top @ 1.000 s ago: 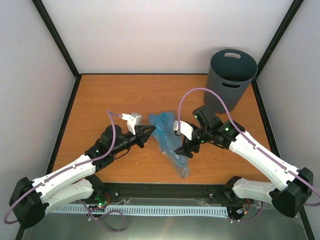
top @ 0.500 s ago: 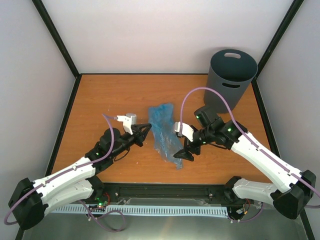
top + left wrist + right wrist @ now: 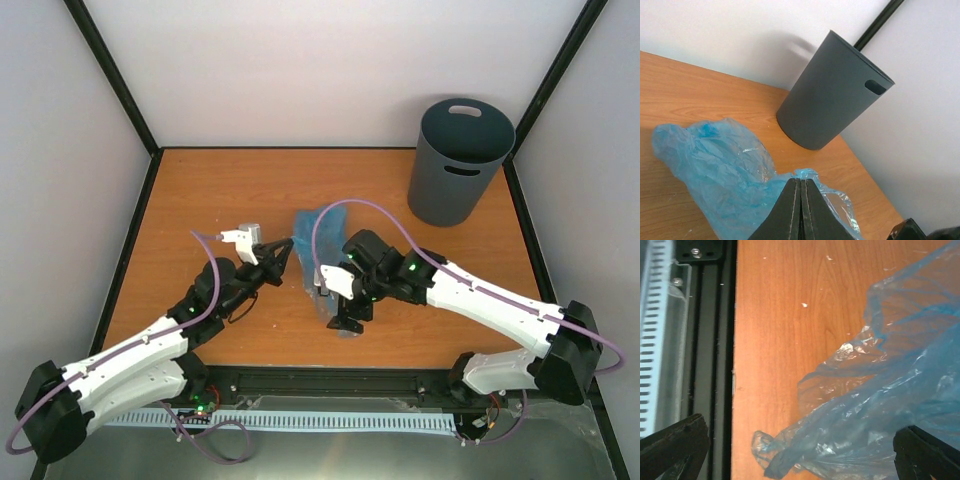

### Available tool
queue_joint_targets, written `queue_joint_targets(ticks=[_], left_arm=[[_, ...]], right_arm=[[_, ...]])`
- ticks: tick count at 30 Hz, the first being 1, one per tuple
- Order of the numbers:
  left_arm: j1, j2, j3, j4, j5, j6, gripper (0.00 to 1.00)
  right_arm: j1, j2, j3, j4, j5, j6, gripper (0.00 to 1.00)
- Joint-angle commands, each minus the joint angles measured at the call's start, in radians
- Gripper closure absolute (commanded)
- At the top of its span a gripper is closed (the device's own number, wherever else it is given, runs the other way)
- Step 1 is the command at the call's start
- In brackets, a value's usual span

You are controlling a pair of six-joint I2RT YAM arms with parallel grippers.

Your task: Put the trash bags into the trash bin

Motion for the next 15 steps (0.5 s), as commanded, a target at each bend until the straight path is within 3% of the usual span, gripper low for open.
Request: queue_joint_targets(ticks=[1,3,7,15], left_arm=[[-0.008,-0.034,0.006,0.0,-0.056,-0.034,0.99],[-0.009,-0.042,0.009,-0.011,-0.056,-0.036,0.99],[-0.009,-0.052,0.009,-0.03,-0.058,-0.035,0.99],[-0.008,-0.127,0.001,-0.112,-0.092,-0.023,0.99]], right_arm=[[0.043,0.021,-0.013,0.112,0.242,0.058,0.0],[0.042,0.037,-0.012,0.145,0.301,0.09,0.05],[0.026,0.071,0.003,0.199,0.333,0.116,0.3],[-0.064,0.087,0.093,0.19,0.134,0.115,0.79]])
